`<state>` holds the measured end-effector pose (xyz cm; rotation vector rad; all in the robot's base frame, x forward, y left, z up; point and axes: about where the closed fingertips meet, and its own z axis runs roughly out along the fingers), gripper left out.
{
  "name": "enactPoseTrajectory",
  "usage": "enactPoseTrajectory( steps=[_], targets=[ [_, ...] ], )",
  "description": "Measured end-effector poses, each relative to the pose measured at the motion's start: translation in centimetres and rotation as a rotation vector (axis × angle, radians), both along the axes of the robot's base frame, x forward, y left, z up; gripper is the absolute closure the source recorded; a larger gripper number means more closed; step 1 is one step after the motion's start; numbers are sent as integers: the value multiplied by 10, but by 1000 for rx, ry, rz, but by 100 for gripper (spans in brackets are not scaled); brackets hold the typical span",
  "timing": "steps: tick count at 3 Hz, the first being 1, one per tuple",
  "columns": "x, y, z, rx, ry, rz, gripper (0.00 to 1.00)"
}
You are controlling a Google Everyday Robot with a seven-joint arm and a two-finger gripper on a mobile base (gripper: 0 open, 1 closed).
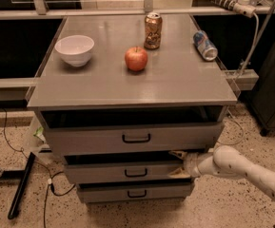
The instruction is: Open middle drawer
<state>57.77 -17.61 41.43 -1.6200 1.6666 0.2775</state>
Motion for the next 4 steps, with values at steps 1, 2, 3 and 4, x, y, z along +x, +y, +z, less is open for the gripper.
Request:
enactPoseTrajectory(
  steps=[1, 2, 3, 4],
  targets=[
    [0, 0, 0, 0, 0, 1, 65],
    [0, 0, 3, 0, 0, 1, 88],
    [-18, -4, 8, 3, 12, -10, 100],
    [-18, -4, 8, 3, 13, -10, 100]
  ],
)
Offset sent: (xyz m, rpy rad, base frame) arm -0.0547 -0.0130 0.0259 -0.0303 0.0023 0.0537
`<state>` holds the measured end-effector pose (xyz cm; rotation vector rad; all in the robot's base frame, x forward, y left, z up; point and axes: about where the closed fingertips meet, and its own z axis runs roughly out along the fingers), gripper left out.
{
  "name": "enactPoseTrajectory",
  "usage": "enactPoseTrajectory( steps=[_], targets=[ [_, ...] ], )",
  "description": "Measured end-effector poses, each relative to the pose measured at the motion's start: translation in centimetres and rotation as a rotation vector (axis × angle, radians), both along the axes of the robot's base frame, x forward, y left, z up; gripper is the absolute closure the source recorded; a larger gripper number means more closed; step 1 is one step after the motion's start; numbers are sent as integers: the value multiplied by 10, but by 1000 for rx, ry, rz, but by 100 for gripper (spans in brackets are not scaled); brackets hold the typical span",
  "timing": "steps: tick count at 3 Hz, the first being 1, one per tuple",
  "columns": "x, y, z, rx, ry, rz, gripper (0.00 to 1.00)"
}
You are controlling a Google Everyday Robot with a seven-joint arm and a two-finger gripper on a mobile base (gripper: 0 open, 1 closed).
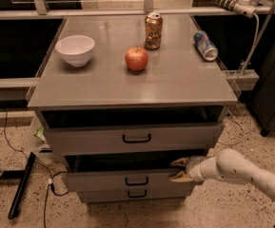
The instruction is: Open middle drawer
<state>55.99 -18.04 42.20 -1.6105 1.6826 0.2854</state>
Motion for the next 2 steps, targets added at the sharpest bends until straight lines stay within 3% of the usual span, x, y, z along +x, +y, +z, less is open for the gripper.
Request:
enactPoseTrajectory(
  steps=[2],
  targets=[
    [0, 0, 0, 0, 0, 0, 58]
  ],
)
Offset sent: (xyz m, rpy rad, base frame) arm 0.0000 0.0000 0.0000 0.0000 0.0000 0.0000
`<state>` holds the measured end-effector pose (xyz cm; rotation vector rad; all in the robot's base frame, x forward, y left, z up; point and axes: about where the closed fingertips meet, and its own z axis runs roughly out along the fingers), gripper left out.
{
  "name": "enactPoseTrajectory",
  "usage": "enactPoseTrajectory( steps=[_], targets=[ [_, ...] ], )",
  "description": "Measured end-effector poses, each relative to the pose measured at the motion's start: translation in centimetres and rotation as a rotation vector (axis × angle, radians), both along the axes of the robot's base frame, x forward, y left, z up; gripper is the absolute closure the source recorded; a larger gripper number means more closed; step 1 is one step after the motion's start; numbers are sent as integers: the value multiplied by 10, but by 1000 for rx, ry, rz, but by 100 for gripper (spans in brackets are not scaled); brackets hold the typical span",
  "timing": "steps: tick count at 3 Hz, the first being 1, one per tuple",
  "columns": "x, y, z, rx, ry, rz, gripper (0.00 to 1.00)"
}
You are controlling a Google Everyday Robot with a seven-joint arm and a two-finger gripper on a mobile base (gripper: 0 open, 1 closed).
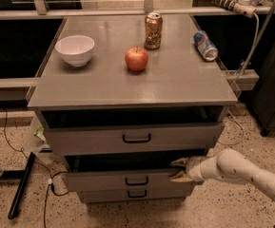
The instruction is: Open middle drawer
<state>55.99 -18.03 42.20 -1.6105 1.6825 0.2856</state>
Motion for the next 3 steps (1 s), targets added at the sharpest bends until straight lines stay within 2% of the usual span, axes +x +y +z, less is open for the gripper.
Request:
enactPoseTrajectory(
  steps=[1, 2, 3],
  targets=[
    [-18, -5, -4, 23, 11, 18, 36],
    [-30, -4, -5, 38, 15, 28, 36],
    [-58, 1, -14, 60, 20, 49, 59]
  ],
)
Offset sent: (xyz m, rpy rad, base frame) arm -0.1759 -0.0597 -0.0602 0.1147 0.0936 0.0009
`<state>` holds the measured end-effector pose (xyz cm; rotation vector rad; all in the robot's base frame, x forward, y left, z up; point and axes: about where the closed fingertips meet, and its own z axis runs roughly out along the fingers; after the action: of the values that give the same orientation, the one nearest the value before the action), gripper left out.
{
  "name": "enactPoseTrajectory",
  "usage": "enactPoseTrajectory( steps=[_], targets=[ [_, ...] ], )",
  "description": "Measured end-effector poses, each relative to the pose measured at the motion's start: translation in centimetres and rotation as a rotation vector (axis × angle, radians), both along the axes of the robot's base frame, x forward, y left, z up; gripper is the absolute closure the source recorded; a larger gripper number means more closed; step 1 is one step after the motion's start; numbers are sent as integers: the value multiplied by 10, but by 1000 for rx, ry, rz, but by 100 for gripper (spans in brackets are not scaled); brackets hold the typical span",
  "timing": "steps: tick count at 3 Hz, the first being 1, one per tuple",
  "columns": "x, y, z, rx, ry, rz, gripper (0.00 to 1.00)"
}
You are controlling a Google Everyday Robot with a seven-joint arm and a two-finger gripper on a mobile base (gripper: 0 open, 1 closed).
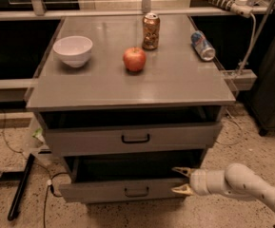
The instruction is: Open middle drawer
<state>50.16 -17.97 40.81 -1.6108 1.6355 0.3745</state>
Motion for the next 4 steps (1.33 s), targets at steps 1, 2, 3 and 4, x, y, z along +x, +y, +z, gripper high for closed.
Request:
enactPoseTrajectory(
  steps=[1, 2, 3, 4],
  targets=[
    [0, 0, 5, 0, 0, 0, 82],
    [-19, -6, 1, 0, 6, -6, 100],
    [-22, -6, 5, 0, 6, -6, 100],
    [-33, -8, 4, -5, 10, -15, 100]
  ],
)
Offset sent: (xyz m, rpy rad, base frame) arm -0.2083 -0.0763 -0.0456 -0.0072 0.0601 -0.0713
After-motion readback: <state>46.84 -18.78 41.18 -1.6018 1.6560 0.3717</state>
